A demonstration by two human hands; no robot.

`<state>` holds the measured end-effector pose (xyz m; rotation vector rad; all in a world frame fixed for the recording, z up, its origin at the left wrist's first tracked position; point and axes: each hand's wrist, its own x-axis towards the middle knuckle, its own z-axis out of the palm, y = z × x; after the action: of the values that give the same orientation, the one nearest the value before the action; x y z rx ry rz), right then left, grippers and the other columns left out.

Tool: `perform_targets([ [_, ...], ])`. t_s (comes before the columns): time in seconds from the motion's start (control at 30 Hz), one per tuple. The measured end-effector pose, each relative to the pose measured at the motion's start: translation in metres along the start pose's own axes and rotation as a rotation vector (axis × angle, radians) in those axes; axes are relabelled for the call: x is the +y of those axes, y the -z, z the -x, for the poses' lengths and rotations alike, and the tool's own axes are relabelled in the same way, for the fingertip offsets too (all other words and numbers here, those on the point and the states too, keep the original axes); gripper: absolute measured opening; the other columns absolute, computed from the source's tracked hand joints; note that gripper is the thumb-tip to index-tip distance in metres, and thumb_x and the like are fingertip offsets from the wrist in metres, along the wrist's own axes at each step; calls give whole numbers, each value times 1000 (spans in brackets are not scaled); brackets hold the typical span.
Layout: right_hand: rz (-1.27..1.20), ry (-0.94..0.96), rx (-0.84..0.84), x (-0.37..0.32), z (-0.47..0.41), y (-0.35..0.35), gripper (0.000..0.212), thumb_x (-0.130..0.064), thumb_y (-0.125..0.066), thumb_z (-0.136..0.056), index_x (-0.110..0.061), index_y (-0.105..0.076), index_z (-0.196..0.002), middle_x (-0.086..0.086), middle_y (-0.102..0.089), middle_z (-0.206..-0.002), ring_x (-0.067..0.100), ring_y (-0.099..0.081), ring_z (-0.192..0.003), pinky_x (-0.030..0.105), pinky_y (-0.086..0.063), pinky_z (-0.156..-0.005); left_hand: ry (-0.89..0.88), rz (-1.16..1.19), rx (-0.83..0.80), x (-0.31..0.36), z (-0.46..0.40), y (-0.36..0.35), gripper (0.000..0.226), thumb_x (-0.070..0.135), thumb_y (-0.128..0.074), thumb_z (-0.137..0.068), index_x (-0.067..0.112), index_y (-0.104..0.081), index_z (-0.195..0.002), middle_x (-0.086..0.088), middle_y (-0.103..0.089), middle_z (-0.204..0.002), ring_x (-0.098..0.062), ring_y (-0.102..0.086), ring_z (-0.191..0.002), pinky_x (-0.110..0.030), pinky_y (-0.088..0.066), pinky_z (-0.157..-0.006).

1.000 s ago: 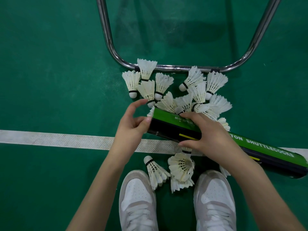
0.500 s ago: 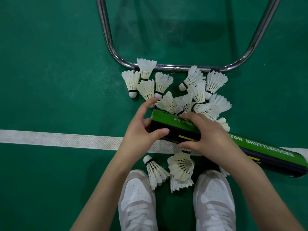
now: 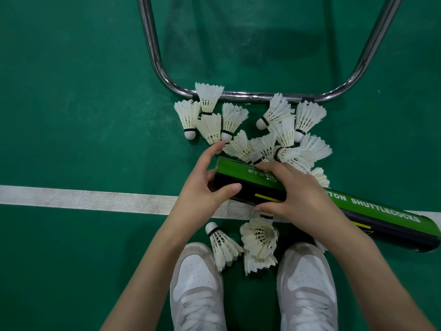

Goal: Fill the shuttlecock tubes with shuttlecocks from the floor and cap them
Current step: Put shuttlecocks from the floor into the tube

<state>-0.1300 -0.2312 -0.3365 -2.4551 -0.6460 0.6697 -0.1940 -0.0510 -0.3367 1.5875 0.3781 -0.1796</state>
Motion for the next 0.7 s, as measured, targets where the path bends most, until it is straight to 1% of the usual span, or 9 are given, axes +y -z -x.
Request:
perform_targets([
  [0.07, -3, -1, 1, 0, 0, 0, 72, -45, -74, -67, -37, -39, -129, -13, -48, -124, 12, -47, -107, 38, -37, -93, -2, 8, -11, 0, 0, 0, 70, 0, -64, -85, 49, -38, -129, -4, -69, -101, -13, -68, -95, -22, -53, -86],
  [0.13, -1, 1, 0, 0, 0, 0, 72, -45, -74, -66, -37, -38, -129, -13, -48, -124, 12, -47, -108, 38, -37, -94, 1, 17, -31, 0, 0, -1, 67, -2, -61, -87, 46, -39, -129, -3, -68, -101, -13, -67, -96, -22, -52, -86],
  [0.3, -5, 5, -4, 0, 0, -1, 72, -46, -74, -65, -38, -39, -128, -13, -48, -124, 13, -48, -107, 39, -37, -95, 14, 33, -89, -3, -1, 0, 63, -4, -56, -90, 35, -39, -135, -1, -55, -128, -16, -58, -113, -29, -48, -96],
  [0.4, -8, 12, -6, 0, 1, -2, 72, -47, -74, -65, -37, -40, -128, -12, -49, -125, 14, -48, -108, 40, -37, -95, 22, 43, -114, -3, -1, 2, 63, -6, -55, -90, 28, -36, -140, 9, -55, -125, -10, -58, -113, -24, -48, -95],
  [0.43, -7, 14, -6, 0, 2, -2, 73, -47, -74, -65, -37, -39, -128, -12, -48, -125, 14, -48, -109, 40, -37, -95, 22, 45, -115, -3, -1, 3, 63, -5, -55, -90, 27, -36, -140, 7, -55, -125, -11, -58, -112, -25, -48, -95],
  [0.5, 2, 10, -10, -1, 1, -2, 72, -47, -74, -66, -37, -39, -128, -12, -48, -126, 14, -48, -108, 39, -37, -95, 21, 33, -99, -4, -2, 2, 61, -3, -56, -90, 29, -37, -139, -1, -56, -126, -17, -58, -113, -32, -48, -99],
  [0.6, -3, 0, -10, -1, 0, 0, 72, -46, -74, -66, -36, -39, -129, -12, -48, -124, 14, -48, -107, 39, -38, -94, 4, 34, -45, -7, -2, -1, 59, 0, -59, -89, 33, -41, -134, -4, -58, -123, -19, -59, -111, -39, -47, -100],
  [0.63, -10, -2, -8, -1, 0, 0, 72, -45, -74, -67, -36, -39, -129, -11, -48, -124, 14, -49, -107, 39, -38, -94, -2, 36, -22, -8, -2, -2, 59, 0, -61, -88, 35, -42, -133, -3, -61, -119, -18, -61, -109, -38, -49, -99],
  [0.7, -27, -9, -8, -1, 0, 2, 72, -45, -74, -67, -35, -39, -129, -11, -48, -124, 13, -49, -107, 40, -38, -94, -16, 40, 9, -9, -3, -3, 60, 2, -63, -87, 37, -41, -131, 0, -68, -104, -14, -65, -101, -32, -52, -93],
])
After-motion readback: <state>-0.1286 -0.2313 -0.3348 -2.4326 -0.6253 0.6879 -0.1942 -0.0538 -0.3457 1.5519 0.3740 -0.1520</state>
